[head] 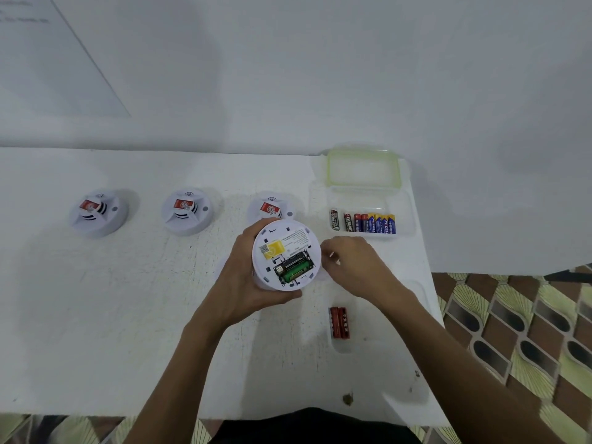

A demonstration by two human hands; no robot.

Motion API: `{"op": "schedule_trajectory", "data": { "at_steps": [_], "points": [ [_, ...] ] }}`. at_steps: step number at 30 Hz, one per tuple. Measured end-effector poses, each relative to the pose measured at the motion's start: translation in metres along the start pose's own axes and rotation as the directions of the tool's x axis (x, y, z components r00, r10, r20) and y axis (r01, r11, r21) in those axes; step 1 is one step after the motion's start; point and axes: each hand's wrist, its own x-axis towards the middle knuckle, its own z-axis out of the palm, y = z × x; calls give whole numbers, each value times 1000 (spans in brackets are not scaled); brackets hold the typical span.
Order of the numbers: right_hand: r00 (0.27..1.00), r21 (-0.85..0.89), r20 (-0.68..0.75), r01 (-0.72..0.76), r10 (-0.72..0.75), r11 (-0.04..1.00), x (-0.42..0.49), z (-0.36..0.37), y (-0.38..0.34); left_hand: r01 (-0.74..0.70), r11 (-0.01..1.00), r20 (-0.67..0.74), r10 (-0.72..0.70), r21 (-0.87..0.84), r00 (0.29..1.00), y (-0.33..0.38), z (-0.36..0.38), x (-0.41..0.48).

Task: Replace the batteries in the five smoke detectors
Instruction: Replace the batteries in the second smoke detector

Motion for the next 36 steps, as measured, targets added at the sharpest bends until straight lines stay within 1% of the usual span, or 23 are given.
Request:
{"op": "schedule_trajectory", "data": {
  "at_steps": [2, 3, 5, 6, 8, 10, 12, 15, 17, 20, 23, 24, 26, 28, 30, 32, 34, 36],
  "points": [
    [986, 202, -157, -20, 52, 979, -13, -8, -5, -16, 999, 8, 15, 37, 1000, -3, 2, 2],
    [973, 329, -205, -33, 106, 944, -20, -13, -12, -16, 999, 13, 15, 42, 1000, -4, 3, 2],
    [959, 544, -199, -61, 200, 837, -36, -20, -28, -19, 999, 17, 18, 38, 1000, -2, 3, 4],
    [959, 606, -174, -76, 225, 792, -43, -22, -36, -22, 999, 12, 22, 38, 1000, -2, 4, 4],
    [956, 662, -134, -111, 262, 741, -53, -17, -47, -41, 999, 5, 40, 35, 999, -1, 7, 4],
    [942, 677, -154, -119, 298, 726, -57, -10, -53, -55, 998, 11, 55, 18, 998, 3, 11, 5],
    [923, 658, -200, -123, 330, 743, -59, -4, -57, -74, 997, -12, 74, 11, 997, 6, 12, 5],
    [899, 665, -231, -132, 371, 735, -59, -2, -61, -65, 998, -10, 65, 1, 998, 2, 15, 4],
    [880, 709, -203, -170, 428, 685, -59, -1, -63, -58, 998, 2, 58, 22, 998, 3, 15, 4],
    [864, 763, -138, -218, 484, 608, -58, 0, -63, 2, 997, -4, -1, 77, 1000, 7, 15, 4],
    [877, 777, -64, -255, 476, 575, -59, -3, -62, -88, 994, 63, 84, 62, 994, -3, 15, 2],
    [882, 776, -51, -260, 468, 575, -61, -4, -62, -84, 995, 68, 81, 54, 994, -8, 15, 1],
    [891, 770, -62, -244, 450, 590, -63, -6, -60, -80, 995, 48, 78, 61, 996, -10, 13, -2],
    [892, 722, -105, -235, 439, 651, -66, -6, -58, -86, 992, 12, 86, 92, 996, -6, 14, -3],
    [892, 666, -156, -222, 424, 712, -68, -4, -58, -80, 996, 2, 80, 27, 997, -4, 15, -4],
    [886, 648, -219, -180, 408, 740, -71, 1, -58, -68, 997, 4, 68, -30, 998, -6, 18, -4],
    [874, 642, -271, -148, 404, 752, -75, 4, -57, -82, 997, -13, 82, 14, 997, -9, 21, -4],
    [861, 625, -310, -136, 404, 769, -77, 6, -55, -89, 995, 7, 89, 51, 996, -10, 24, -5]
  ]
}}
